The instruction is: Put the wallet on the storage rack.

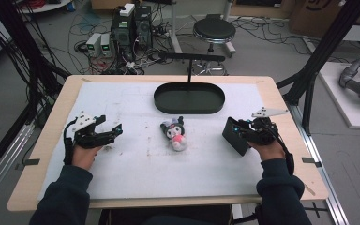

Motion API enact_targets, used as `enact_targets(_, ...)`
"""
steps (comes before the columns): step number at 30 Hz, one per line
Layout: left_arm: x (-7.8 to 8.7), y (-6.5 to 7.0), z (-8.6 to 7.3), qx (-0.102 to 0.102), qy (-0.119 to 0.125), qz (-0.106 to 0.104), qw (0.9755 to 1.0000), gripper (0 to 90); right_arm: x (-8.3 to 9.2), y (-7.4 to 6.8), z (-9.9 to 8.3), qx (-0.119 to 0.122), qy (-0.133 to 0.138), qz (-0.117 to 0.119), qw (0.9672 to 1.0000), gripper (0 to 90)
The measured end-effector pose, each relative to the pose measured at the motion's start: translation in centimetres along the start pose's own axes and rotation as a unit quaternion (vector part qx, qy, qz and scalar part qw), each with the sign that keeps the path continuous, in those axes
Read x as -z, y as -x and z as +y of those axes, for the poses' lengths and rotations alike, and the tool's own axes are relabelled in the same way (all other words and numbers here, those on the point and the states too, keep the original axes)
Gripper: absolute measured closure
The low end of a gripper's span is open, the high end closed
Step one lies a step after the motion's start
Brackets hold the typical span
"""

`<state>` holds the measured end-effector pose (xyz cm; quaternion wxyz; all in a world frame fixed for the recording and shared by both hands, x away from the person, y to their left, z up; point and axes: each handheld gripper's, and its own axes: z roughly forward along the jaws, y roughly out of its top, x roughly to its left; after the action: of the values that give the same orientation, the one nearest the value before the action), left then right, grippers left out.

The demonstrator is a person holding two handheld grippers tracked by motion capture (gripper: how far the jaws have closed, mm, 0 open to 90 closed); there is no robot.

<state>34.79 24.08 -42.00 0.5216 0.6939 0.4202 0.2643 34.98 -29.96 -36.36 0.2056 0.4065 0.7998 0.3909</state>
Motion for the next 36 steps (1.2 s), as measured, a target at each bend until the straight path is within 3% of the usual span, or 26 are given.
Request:
enact_targets(2,0.0,0.0,0.0,0.001,0.001,0.000,1.0000,20.3,0.2,0.1,-0.1,0.023,0.024,-0.012,0.9994,42.5)
enact_targets(5,0.0,0.0,0.0,0.000,0.000,0.000,1.0000,20.4,0.1,0.5,-0.5,0.040,0.029,-0.021,0.9986,31.2)
enact_targets(12,0.0,0.0,0.0,0.001,0.001,0.000,1.0000,20.4,-0.6,1.3,-1.5,0.041,0.002,-0.012,0.9991,25.5)
enact_targets(16,0.0,0.0,0.0,0.000,-0.002,-0.001,1.0000,20.4,-1.3,2.0,-2.5,0.024,-0.005,0.003,0.9997,25.7)
enact_targets(20,-0.1,0.1,0.0,-0.002,-0.002,-0.001,1.0000,20.4,-1.7,2.4,-3.0,0.016,-0.010,0.015,0.9997,34.4)
enact_targets(22,-0.1,0.1,0.0,-0.002,-0.002,-0.001,1.0000,20.4,-1.8,2.7,-3.3,0.010,-0.008,0.033,0.9994,46.8)
enact_targets(23,-0.1,0.1,0.0,-0.003,-0.003,-0.001,1.0000,20.4,-1.9,2.8,-3.4,0.004,-0.007,0.046,0.9989,57.9)
enact_targets(25,-0.1,0.1,0.0,-0.003,-0.004,-0.001,1.0000,20.3,-1.8,2.8,-3.4,0.004,-0.007,0.047,0.9989,72.3)
enact_targets(26,-0.1,0.1,0.0,-0.002,-0.003,-0.002,1.0000,20.3,-1.8,2.8,-3.4,0.004,-0.007,0.047,0.9989,72.3)
enact_targets(27,-0.1,0.1,0.0,-0.003,-0.005,-0.002,1.0000,20.3,-1.6,2.6,-3.2,0.003,-0.005,0.037,0.9993,78.4)
enact_targets(30,-0.2,0.1,0.0,-0.004,-0.005,-0.001,1.0000,20.3,-1.6,2.3,-2.7,-0.018,-0.004,0.026,0.9995,79.1)
enact_targets(36,-0.1,0.1,0.0,-0.003,-0.006,0.000,1.0000,20.4,-1.3,1.9,-0.9,-0.018,0.030,0.006,0.9994,79.2)
